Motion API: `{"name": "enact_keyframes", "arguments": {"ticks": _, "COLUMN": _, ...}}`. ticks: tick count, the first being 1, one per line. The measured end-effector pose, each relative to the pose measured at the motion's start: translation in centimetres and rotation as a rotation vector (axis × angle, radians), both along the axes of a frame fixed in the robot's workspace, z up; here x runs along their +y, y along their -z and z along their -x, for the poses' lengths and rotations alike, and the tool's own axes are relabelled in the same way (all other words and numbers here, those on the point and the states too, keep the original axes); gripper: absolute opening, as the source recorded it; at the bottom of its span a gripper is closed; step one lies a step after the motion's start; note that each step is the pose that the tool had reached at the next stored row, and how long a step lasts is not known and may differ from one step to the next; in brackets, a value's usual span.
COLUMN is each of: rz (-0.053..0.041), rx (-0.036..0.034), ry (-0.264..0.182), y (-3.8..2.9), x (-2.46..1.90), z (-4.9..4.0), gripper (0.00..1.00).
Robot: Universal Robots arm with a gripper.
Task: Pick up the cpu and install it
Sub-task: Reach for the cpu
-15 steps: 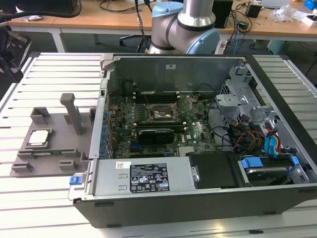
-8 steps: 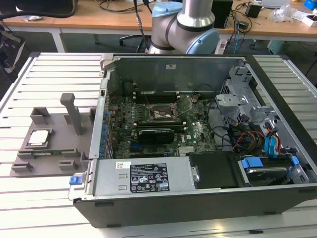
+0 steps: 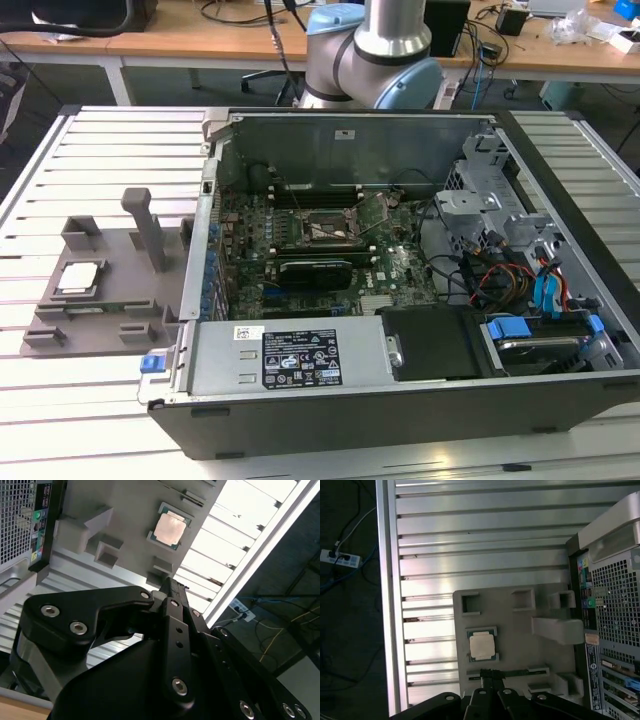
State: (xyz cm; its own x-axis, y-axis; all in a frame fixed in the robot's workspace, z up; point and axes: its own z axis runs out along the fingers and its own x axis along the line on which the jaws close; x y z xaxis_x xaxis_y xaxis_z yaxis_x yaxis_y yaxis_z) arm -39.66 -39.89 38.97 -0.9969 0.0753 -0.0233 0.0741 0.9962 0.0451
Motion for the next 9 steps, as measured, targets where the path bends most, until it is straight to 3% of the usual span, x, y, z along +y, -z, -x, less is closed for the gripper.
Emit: {"name": "enact_keyframes", "arguments": {"ticks": 9, "rz": 0.0001, "rx": 0.0, "ry": 0.0, "y": 0.04, "x": 0.0, "z": 1.84, "gripper": 0.11}}
